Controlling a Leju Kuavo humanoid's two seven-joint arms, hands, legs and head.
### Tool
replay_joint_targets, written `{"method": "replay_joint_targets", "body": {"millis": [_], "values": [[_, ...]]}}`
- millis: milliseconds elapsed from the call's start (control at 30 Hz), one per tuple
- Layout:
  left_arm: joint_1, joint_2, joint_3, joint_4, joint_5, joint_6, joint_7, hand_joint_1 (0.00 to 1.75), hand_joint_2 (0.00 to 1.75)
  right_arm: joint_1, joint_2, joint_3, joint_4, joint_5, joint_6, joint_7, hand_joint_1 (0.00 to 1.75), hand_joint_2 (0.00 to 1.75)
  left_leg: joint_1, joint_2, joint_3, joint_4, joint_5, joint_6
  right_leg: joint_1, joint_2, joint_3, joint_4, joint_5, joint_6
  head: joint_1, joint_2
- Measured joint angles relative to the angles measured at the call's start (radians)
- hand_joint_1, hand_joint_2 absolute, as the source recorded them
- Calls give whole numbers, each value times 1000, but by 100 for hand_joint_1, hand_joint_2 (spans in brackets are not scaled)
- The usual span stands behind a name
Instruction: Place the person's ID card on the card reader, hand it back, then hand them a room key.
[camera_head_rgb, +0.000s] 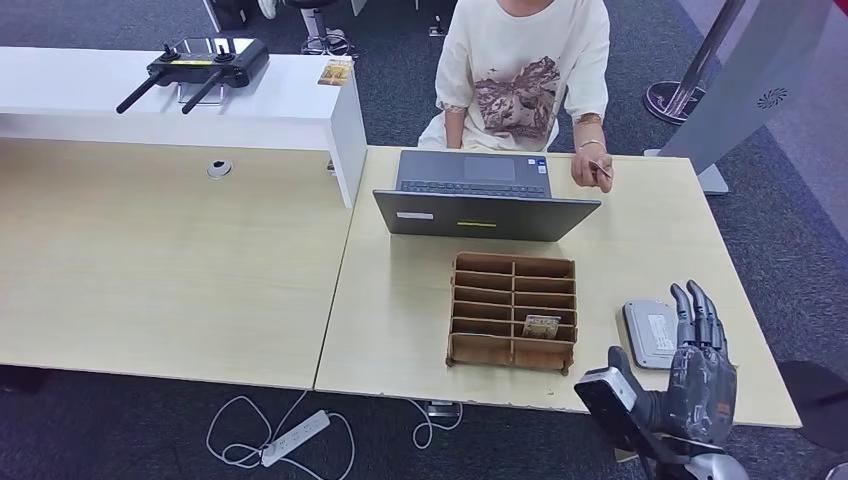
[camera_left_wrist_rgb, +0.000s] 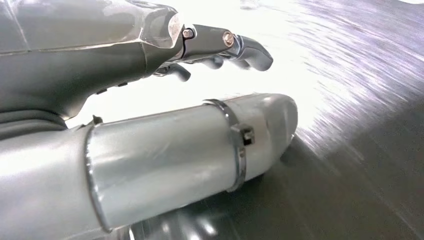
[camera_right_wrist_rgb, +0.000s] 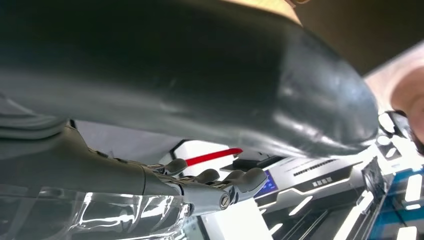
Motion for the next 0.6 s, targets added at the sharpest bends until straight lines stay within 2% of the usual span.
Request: {"method": "replay_joint_targets", "body": {"millis": [67, 200, 600], "values": [[12, 15, 23, 0, 12, 35, -1, 0, 0, 7, 0, -8, -7, -85, -7, -34, 0, 0, 0, 2, 0, 0, -1, -1, 0, 2, 0, 0, 0, 0, -1, 0], [23, 24, 43, 0, 16, 51, -1, 0, 0, 10, 0, -21, -14, -156, -7, -65, 0, 175, 0, 3, 1, 0, -1, 0, 0, 2, 0, 0, 0, -1, 0, 0], [33, 26, 63, 0, 12, 51, 3, 0, 0, 9, 0, -41, -18, -181, -18, -86, 0, 175, 0, 3, 1, 0, -1, 0, 0, 2, 0, 0, 0, -1, 0, 0]]}}
